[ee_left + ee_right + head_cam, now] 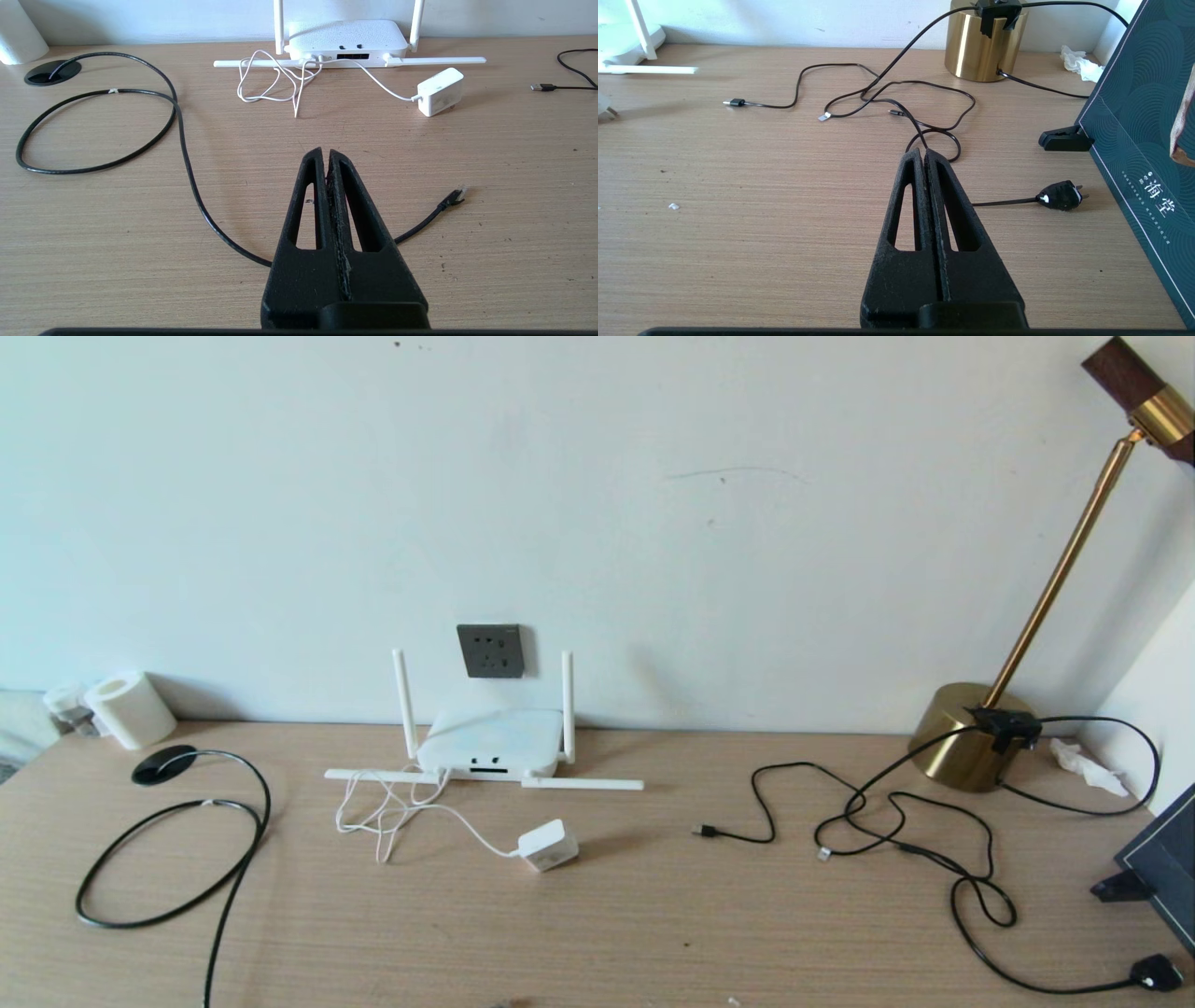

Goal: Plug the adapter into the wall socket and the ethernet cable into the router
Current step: Pick up plug

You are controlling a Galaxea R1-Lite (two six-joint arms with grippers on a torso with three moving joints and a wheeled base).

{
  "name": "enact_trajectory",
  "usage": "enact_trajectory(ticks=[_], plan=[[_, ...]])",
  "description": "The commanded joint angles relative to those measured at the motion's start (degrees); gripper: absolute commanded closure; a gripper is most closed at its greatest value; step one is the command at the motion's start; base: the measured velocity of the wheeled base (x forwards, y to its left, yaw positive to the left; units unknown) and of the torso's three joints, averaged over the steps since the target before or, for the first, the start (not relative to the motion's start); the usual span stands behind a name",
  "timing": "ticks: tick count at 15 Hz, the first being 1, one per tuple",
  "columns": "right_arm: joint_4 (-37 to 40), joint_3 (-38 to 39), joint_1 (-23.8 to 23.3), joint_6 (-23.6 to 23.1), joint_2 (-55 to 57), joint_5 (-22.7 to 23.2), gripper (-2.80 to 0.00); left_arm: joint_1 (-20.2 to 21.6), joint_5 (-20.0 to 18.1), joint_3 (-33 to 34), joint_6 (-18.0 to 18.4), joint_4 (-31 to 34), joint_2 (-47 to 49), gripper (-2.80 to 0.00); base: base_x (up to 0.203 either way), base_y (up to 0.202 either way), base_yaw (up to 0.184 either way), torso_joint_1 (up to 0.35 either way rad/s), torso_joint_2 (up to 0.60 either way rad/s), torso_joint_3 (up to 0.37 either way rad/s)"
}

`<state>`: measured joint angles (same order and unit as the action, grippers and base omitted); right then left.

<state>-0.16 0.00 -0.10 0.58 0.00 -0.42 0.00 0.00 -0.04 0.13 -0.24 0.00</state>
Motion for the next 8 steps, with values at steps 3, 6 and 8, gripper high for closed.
enact_trajectory(ticks=[3, 6, 8], plan=[[-0.02, 0.0, 0.01, 0.07, 0.0, -0.02, 0.0, 0.0, 0.0, 0.04, 0.04, 0.07, 0.0, 0.0, 0.0, 0.0, 0.0, 0.0, 0.0, 0.0], [-0.02, 0.0, 0.01, 0.13, 0.0, -0.02, 0.0, 0.0, 0.0, -0.05, 0.22, 0.42, 0.0, 0.0, 0.0, 0.0, 0.0, 0.0, 0.0, 0.0], [-0.02, 0.0, 0.01, 0.06, 0.0, -0.02, 0.0, 0.0, 0.0, 0.04, 0.48, 0.19, 0.0, 0.0, 0.0, 0.0, 0.0, 0.0, 0.0, 0.0]])
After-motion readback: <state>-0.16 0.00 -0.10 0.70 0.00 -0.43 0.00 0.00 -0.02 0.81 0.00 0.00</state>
